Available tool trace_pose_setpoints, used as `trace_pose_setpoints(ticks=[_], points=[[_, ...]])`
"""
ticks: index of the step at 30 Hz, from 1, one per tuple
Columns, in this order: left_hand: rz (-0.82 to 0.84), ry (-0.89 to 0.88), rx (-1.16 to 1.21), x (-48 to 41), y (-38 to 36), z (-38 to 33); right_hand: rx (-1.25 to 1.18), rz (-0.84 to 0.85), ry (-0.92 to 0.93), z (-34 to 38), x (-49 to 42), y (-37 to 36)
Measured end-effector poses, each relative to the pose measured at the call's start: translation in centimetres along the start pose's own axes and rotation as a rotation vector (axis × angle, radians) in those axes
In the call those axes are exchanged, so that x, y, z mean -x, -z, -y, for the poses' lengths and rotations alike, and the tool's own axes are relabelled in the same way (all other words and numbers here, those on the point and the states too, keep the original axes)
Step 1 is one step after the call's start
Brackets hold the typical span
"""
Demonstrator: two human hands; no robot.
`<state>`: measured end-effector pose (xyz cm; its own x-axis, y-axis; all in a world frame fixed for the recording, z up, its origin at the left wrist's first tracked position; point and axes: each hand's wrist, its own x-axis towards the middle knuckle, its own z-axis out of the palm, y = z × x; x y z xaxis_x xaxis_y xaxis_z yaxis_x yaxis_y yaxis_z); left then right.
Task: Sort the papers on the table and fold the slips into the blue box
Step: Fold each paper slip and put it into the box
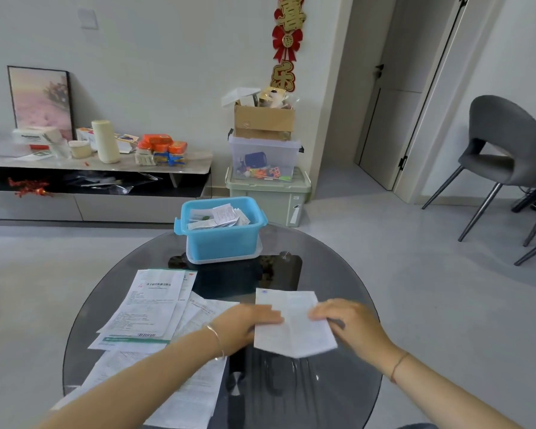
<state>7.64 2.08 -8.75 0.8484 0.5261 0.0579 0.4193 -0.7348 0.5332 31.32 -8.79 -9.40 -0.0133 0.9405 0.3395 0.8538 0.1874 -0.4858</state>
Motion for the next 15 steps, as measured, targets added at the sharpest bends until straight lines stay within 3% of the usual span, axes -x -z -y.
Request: trace_pose_setpoints(ticks=[4,9,12,15], points=[[0.115,0.083,-0.109,0.4,-1.6,1.6,0.153,0.196,0.01,-0.8,1.4,-1.0],[0.066,0.147,-0.161,0.2,-0.6,2.3,0.184,0.274,0.049,-0.9,1.2,-1.1],[0.029,0.216,-0.051,-0.2,-0.6,2.2,0.067,0.165,-0.053,-0.6,0.8,-2.0],[-0.014,0.301,0.029,-0.7,-1.0,2.1,-0.244,0.025,-0.341,0.2,0.0,-2.8]])
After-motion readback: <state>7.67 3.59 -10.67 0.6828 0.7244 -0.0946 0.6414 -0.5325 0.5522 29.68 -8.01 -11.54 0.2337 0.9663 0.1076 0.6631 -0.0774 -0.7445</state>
